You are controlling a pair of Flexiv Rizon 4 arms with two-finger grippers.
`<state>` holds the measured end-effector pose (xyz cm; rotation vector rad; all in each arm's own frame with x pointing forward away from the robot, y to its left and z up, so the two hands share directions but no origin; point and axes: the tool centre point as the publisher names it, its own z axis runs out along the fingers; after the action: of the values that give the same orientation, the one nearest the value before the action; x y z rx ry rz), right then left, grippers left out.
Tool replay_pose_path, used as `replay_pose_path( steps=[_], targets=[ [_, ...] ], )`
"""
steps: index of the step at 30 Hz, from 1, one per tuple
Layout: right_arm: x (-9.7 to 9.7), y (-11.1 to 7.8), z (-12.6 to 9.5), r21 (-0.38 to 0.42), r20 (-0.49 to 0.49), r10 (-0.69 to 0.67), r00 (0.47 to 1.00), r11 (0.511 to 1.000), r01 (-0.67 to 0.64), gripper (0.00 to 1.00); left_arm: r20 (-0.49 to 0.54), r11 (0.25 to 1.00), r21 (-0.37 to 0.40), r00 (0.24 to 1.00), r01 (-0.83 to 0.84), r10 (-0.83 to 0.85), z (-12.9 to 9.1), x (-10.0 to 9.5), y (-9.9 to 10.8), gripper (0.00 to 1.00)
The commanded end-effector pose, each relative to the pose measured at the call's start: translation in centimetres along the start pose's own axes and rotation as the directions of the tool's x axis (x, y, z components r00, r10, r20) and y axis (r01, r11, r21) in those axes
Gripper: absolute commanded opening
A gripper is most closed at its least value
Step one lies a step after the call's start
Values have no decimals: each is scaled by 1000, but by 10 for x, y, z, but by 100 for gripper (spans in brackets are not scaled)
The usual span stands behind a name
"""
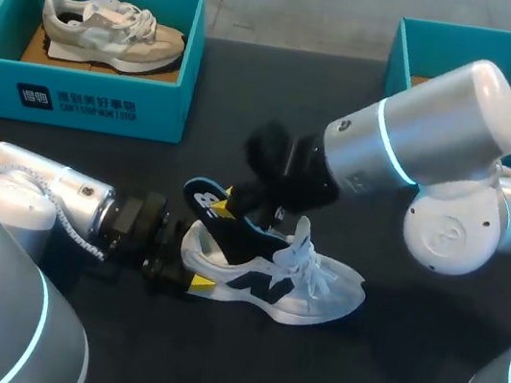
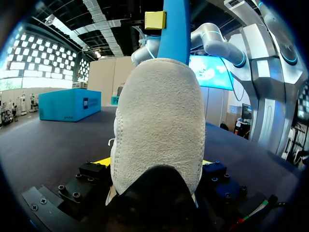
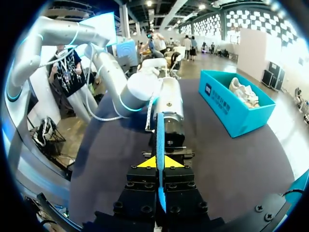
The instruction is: Take the shoe out of the shoebox, open the shoe tongue, remove and reinsert the insole, then place the shoe into the shoebox
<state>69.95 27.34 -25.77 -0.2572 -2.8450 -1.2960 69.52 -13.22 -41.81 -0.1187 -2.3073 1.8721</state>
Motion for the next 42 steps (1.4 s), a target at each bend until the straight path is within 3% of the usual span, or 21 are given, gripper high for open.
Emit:
replay_pose_path(
  steps=[1, 17, 25, 42],
  targets=[
    [3, 0, -2, -59, 8, 3, 1000, 998, -3, 0, 0, 1000, 0, 1000, 1, -1, 1, 0, 1, 0],
    [2, 40, -41, -181, 73, 13, 997, 983, 1, 0, 0, 1000, 0, 1000, 1, -1, 1, 0, 1, 0],
    [-5, 59, -65, -322, 51, 12, 999, 947, 5, 0, 0, 1000, 0, 1000, 1, -1, 1, 0, 1, 0],
    [-5, 59, -65, -322, 51, 12, 999, 947, 5, 0, 0, 1000, 0, 1000, 1, -1, 1, 0, 1, 0]
  ],
)
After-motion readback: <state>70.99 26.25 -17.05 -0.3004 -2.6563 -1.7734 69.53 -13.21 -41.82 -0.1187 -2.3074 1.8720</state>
